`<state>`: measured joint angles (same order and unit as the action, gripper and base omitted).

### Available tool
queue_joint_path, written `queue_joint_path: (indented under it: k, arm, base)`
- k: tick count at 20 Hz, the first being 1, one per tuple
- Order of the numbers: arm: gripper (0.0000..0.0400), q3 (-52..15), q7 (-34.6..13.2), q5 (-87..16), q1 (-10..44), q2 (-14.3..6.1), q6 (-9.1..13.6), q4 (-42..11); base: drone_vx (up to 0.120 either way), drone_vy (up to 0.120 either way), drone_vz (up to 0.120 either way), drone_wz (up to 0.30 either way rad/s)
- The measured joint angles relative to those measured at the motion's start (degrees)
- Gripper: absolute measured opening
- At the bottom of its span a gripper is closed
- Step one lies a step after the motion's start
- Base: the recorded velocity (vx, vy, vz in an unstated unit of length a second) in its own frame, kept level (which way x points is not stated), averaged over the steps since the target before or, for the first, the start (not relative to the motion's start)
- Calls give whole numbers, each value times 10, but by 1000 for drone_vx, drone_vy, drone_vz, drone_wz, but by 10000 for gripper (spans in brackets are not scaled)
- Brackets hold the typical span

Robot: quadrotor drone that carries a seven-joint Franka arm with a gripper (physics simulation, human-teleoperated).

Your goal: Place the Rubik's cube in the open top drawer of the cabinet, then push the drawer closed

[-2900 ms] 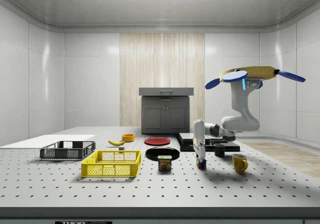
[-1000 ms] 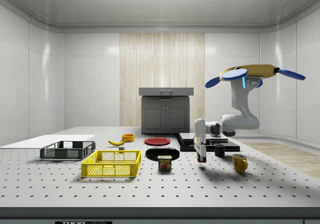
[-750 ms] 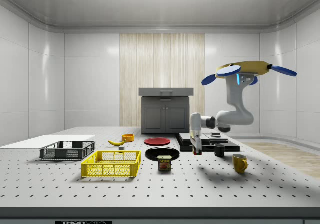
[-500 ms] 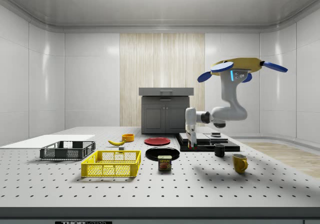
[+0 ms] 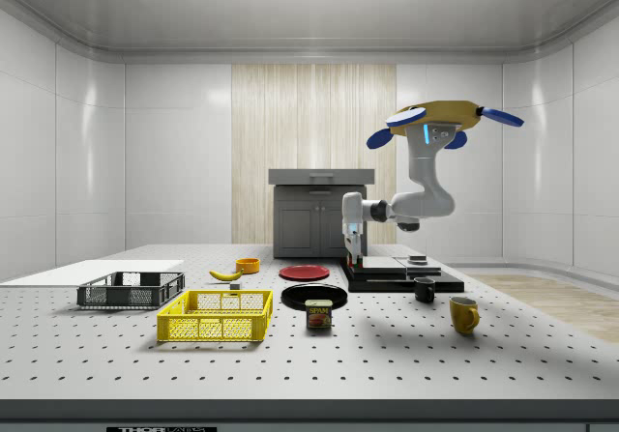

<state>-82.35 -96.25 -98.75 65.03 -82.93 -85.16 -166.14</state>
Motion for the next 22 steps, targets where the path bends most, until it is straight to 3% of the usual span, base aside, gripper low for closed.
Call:
queue_joint_path:
  k: [22]
  arm:
    - [321,-6,-4,14,5,-34,-32,1]
  base:
    - [120,-120,120,0]
